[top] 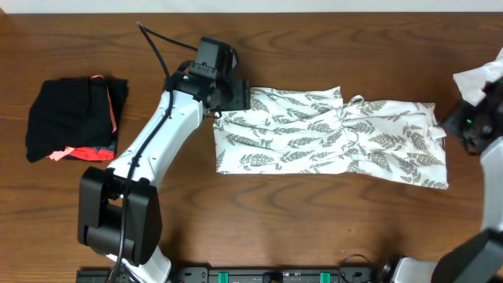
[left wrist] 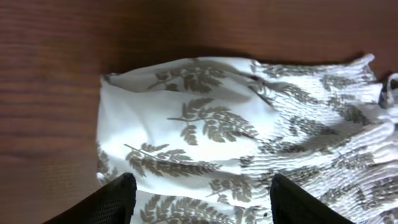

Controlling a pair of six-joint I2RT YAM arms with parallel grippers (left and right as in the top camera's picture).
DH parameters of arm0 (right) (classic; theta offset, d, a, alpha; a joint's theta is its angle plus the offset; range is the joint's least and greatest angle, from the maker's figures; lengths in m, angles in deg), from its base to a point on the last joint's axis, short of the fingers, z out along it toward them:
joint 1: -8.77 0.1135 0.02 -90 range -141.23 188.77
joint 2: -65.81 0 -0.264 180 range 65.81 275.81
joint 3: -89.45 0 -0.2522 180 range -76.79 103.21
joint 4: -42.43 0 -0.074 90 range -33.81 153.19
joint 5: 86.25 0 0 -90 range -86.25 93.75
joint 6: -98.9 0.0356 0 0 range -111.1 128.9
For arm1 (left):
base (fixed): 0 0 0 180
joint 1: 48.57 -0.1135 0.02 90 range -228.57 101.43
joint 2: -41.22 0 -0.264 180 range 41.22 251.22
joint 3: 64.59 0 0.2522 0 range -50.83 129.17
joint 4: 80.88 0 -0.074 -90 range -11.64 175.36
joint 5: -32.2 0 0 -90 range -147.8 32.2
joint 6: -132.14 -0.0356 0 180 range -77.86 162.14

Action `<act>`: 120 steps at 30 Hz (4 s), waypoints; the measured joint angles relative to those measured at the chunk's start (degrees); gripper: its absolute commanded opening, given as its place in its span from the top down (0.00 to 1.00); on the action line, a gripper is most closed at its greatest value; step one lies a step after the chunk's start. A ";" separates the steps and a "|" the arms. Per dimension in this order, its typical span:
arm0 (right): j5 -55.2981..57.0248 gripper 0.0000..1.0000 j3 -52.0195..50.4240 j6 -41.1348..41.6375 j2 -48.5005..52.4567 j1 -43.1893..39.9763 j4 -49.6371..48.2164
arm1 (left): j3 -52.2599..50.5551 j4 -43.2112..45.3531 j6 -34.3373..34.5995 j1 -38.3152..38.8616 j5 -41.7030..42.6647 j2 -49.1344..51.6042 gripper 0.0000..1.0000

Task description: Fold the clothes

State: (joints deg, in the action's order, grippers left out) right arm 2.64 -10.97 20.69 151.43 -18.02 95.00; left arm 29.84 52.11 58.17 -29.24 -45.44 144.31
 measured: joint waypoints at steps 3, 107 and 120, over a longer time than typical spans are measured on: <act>-3.13 0.27 -0.15 -4.44 5.27 -5.18 -0.20 | 0.00 -0.28 0.00 1.05 -0.31 0.46 0.30; 9.09 0.81 5.38 14.67 16.85 47.69 12.92 | 0.00 -2.03 -0.02 2.54 -0.37 0.55 0.30; 5.01 0.75 5.38 11.67 16.85 47.74 10.21 | 0.00 -2.10 0.00 5.35 -0.39 0.55 0.30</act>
State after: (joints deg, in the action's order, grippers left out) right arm 7.65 -5.59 32.37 168.29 29.72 105.20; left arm 29.84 50.01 58.17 -23.89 -45.84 144.86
